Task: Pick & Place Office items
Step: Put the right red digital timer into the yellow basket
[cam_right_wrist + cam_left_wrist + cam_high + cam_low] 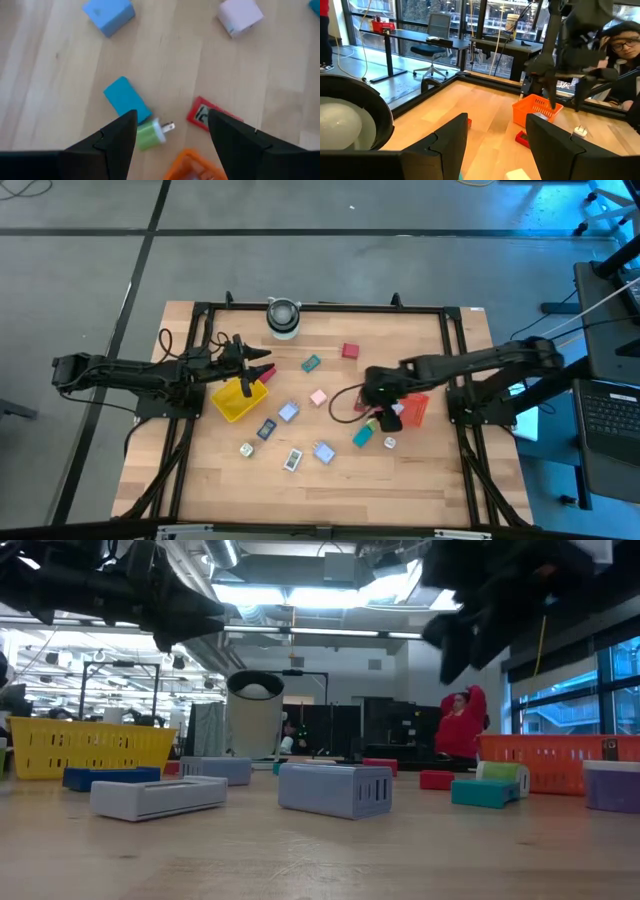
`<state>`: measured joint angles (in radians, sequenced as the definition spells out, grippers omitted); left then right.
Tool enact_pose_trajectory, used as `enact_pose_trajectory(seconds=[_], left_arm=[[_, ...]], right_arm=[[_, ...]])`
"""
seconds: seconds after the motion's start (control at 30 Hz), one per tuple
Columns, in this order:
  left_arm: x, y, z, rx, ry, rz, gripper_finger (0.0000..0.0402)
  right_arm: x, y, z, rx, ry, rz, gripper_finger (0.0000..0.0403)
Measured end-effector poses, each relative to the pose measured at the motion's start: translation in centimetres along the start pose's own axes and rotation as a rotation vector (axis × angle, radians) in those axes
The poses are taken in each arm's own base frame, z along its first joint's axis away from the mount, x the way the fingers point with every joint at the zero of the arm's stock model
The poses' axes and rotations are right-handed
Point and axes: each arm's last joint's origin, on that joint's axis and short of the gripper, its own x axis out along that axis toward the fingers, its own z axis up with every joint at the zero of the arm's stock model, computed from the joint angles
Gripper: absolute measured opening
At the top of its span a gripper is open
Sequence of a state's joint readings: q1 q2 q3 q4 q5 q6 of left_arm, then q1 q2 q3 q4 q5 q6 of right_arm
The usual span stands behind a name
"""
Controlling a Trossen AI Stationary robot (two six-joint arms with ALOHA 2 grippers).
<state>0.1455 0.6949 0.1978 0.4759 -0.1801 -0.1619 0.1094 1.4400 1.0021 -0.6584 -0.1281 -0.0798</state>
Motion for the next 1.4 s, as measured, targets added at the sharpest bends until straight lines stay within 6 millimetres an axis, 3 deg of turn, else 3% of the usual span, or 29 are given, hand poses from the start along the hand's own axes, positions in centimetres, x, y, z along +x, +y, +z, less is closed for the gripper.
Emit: enact_pose_trajectory(seconds=[0.4,0.67,1.0,1.4], left_arm=[[0.0,0.0,0.0,0.027,0.001,-0.001,0.0196],[0.0,-0.2,-0.4,0.015,0.051,-0.08,0.0196],[0.0,-0.2,-0.4,-0.057,0.057,-0.086,0.0196],[0.0,-0.2,-0.5,-0.065,0.064,-0.085,0.0196]], right_arm=[[3.5,-2.9,2.0,-0.193,0.249,-0.088,0.0245],[4.7,-4.5,1.7,-0.245,0.331,-0.089,0.0245],[6.8,-5.1,1.4,-0.277,0.379,-0.062,0.0245],[7.4,-5.1,1.6,-0.275,0.331,-0.025,0.0245]])
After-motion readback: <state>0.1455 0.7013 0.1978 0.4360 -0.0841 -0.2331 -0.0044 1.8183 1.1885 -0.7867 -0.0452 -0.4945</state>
